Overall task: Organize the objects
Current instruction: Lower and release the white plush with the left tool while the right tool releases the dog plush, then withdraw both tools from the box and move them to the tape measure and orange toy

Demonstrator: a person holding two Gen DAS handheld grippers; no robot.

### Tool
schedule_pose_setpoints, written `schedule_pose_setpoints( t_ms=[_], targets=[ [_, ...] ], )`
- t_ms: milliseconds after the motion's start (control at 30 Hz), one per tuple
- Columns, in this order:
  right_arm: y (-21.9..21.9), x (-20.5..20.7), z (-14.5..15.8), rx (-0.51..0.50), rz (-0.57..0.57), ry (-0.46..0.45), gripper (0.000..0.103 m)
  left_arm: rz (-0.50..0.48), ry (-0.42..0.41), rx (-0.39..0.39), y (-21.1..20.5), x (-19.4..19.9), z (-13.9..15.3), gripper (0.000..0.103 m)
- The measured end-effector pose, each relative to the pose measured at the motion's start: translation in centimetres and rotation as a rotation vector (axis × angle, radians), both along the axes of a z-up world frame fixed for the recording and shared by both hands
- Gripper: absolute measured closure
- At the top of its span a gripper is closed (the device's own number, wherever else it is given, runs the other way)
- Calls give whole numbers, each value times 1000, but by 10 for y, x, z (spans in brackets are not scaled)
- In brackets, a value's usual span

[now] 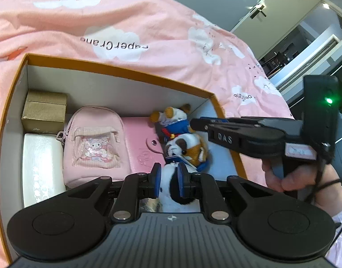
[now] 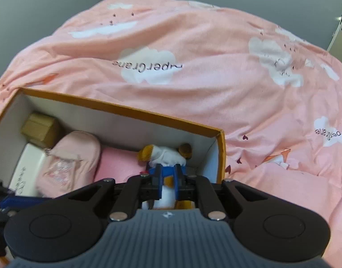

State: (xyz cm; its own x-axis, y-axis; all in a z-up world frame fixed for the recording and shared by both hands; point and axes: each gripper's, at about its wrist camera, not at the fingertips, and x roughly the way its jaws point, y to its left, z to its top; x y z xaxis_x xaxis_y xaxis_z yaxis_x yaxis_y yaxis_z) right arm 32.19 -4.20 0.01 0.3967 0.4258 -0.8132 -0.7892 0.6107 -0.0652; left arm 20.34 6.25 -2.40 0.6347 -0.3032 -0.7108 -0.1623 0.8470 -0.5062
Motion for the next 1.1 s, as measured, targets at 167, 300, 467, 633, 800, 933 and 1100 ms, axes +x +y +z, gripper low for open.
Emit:
schedule_pose_setpoints(
  t_ms=[167,300,467,633,800,933,1100],
  targets=[
    [-25,-32,17,33,28,-10,92,-13,-38,53,-17,-16,11,82],
    [-52,-58,32,90,35,-20,92,-19,-76,113,-30,-33,24,80],
    [-91,-89,48,193,14,-28,92,-48,-135,183,-48,-59,42,70],
    [-128,-121,55,263,-10,-27,77,-93,-154,233,-65,-83,51,64],
    [-155,-148,45,262,-43,-10,74,-127,-118,239,-73,-102,45,64],
    [-168,-162,26,225,-54,34,62,-128,-79,253,-76,-115,31,58],
    [-176,-171,0,154,-85,93,51,-110,-29,283,-80,-126,12,50]
  ],
)
